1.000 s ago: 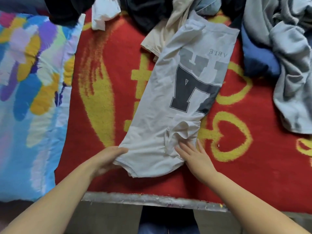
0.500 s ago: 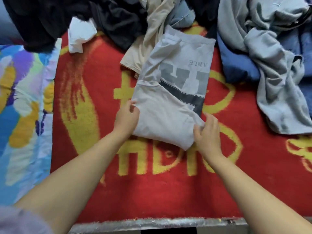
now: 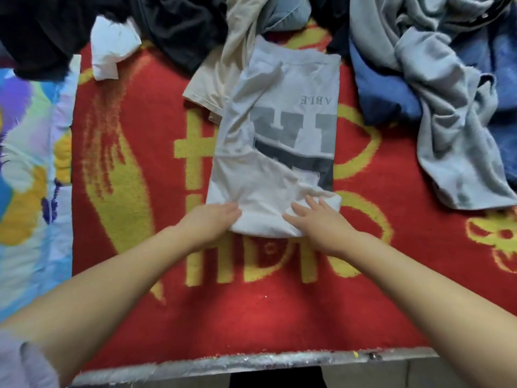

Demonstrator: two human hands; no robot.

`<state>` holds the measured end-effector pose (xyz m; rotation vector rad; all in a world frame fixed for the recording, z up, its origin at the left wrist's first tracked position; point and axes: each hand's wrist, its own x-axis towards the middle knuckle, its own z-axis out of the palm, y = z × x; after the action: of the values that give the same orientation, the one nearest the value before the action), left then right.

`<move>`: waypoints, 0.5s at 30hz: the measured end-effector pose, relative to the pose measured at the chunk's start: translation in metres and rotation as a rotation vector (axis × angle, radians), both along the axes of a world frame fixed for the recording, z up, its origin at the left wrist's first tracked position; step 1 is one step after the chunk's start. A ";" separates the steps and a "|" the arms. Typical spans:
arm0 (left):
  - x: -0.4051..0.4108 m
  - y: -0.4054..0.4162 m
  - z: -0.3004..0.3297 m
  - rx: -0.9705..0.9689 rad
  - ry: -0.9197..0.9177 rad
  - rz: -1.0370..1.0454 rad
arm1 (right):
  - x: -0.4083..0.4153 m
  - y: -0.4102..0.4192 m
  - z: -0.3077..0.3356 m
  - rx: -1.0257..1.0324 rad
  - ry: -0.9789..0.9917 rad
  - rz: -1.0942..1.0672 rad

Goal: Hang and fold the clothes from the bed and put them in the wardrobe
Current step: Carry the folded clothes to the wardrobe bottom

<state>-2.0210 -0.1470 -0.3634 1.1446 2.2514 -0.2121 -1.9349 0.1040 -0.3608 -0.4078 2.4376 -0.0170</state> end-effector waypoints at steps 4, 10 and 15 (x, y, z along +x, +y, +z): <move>0.086 0.007 0.020 -0.101 -0.241 -0.167 | 0.056 0.019 0.026 -0.052 -0.295 0.153; 0.092 0.028 0.014 -0.006 -0.559 0.166 | 0.086 0.018 0.027 -0.239 -0.597 -0.059; -0.007 0.075 -0.004 0.374 0.137 0.597 | -0.031 0.016 0.012 -0.505 -0.051 -0.629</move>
<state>-2.0278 -0.0724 -0.3674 0.5841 2.7152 0.3953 -1.9659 0.1196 -0.3484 0.1636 2.3919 -0.9071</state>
